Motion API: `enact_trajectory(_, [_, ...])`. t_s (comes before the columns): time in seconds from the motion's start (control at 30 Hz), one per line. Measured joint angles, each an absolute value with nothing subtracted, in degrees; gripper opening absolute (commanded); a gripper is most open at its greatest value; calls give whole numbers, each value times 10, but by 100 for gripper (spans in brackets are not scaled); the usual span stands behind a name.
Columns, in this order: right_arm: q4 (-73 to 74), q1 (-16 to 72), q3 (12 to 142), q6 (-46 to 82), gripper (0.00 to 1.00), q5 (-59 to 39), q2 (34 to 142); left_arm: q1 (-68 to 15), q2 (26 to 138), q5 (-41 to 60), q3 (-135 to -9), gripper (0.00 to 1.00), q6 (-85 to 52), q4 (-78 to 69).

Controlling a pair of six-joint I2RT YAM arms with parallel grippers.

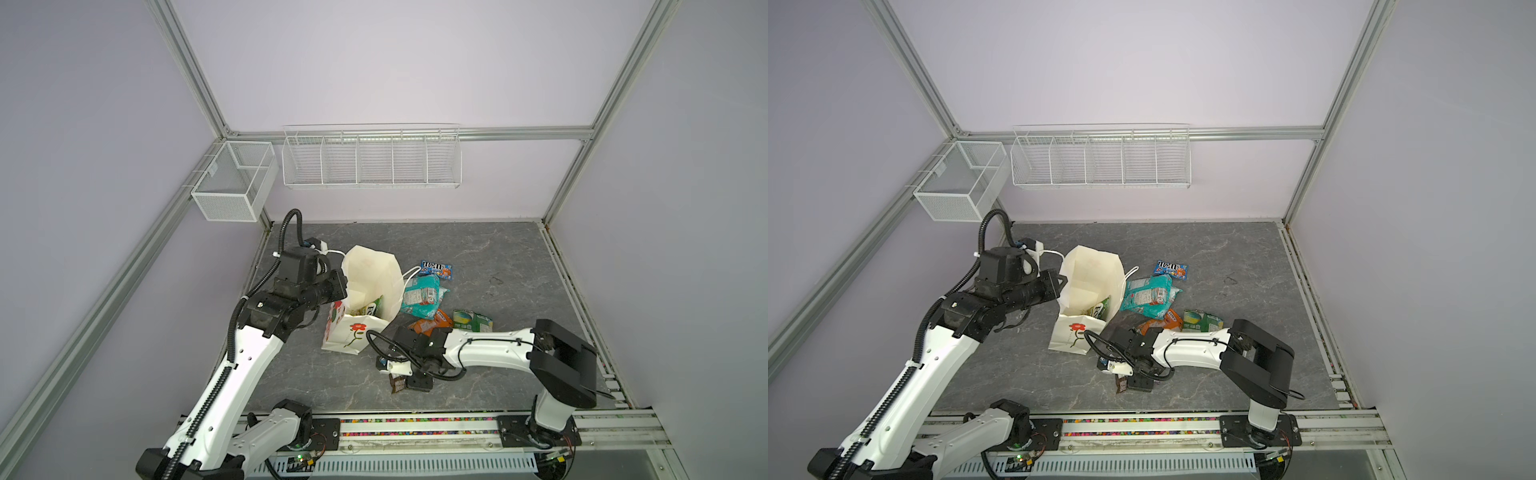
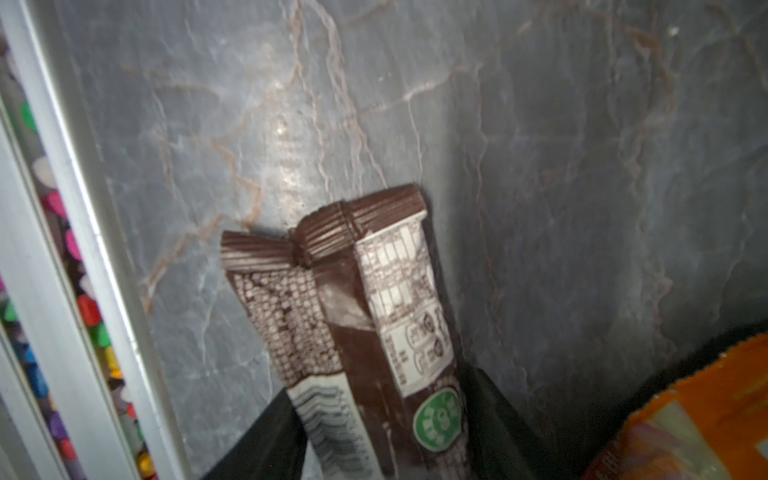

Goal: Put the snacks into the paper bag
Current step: 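Lower the right gripper onto the brown chocolate bar and close it, then lift the brown chocolate bar with the right gripper toward the paper bag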

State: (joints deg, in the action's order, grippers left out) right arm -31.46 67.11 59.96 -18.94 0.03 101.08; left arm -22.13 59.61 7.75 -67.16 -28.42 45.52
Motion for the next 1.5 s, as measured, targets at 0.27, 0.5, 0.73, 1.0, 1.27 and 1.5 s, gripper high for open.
enact_trajectory(0.27, [-314,672,600,-180,35,9,1011,-221,593,76,-672,0,-284,456])
enact_trajectory(0.5, [-315,678,600,-177,26,18,1008,-221,591,74,-672,0,-284,458])
enact_trajectory(0.73, [-315,686,600,-164,25,28,985,-221,591,73,-672,0,-284,458])
enact_trajectory(1.0, [-316,699,594,-140,24,32,904,-221,593,69,-672,0,-284,458])
enact_trajectory(1.27, [-328,703,592,-107,23,36,818,-221,595,69,-672,0,-285,458])
enact_trajectory(1.5, [-329,706,592,-86,23,25,735,-221,597,69,-672,0,-286,458])
